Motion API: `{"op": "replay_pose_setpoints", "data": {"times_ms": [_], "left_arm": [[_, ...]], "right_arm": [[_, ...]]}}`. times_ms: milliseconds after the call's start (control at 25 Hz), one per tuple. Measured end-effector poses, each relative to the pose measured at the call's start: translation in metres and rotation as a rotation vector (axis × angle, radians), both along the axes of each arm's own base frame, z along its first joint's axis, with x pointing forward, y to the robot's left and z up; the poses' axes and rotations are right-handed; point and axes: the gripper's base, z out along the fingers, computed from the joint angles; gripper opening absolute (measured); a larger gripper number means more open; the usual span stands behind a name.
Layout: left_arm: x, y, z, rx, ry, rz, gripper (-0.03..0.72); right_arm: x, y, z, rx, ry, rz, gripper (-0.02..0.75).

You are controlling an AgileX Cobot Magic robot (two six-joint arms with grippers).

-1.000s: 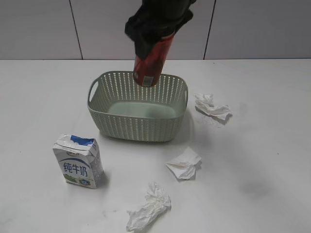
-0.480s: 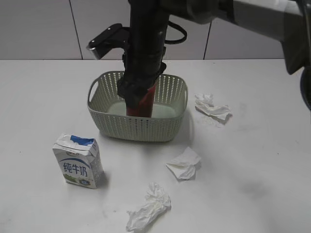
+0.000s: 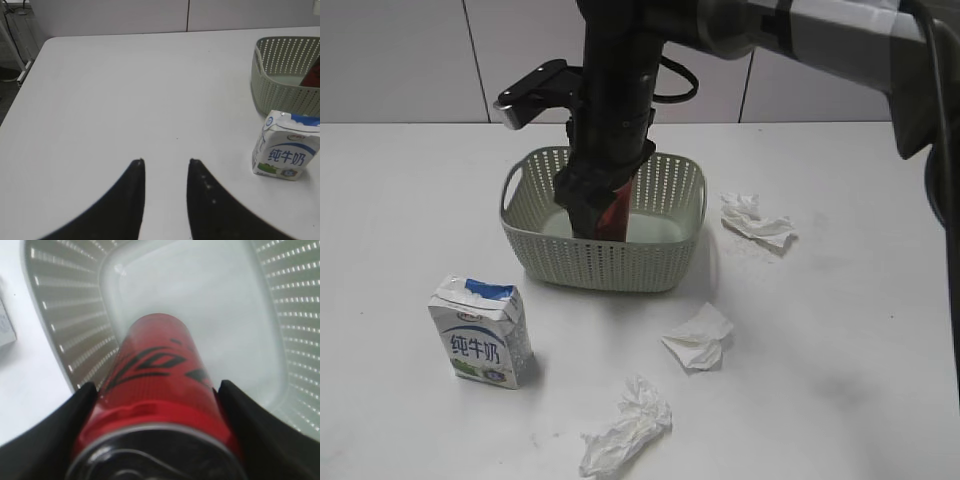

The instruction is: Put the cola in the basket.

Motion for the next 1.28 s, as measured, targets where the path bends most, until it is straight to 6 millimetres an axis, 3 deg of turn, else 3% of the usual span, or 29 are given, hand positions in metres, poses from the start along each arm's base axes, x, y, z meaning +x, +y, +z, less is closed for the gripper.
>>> {"op": "replay_pose_setpoints", "data": {"times_ms": [160,320,480,720,840,920,1160,1280], "left_arm": [[0.0,0.0,0.0,0.0,0.0,0.0,0.237],[0.0,0.0,0.0,0.0,0.0,0.0,0.237],[0.0,0.0,0.0,0.0,0.0,0.0,0.237],[0.0,0.0,0.0,0.0,0.0,0.0,0.237],[0.0,0.0,0.0,0.0,0.0,0.0,0.237],[0.0,0.0,0.0,0.0,0.0,0.0,0.237],[0.0,0.0,0.0,0.0,0.0,0.0,0.237],[0.0,0.0,0.0,-0.001,0.0,0.0,0.237]], "right_arm": [[0.0,0.001,0.002,0.012,0.001,-0.004,0.61],[0.002,0.003,0.012,0.058,-0.041,-0.016,0.625],[0.006,0.007,0.036,0.161,-0.135,-0.048,0.625],[0.024,0.007,0.091,0.401,-0.218,-0.275,0.623],[0.048,-0.021,0.112,0.466,-0.234,-0.416,0.618],[0.07,-0.056,0.12,0.464,-0.239,-0.53,0.61],[0.112,-0.164,0.119,0.357,-0.187,-0.857,0.592],[0.123,-0.206,0.12,0.349,-0.195,-0.949,0.592]]}}
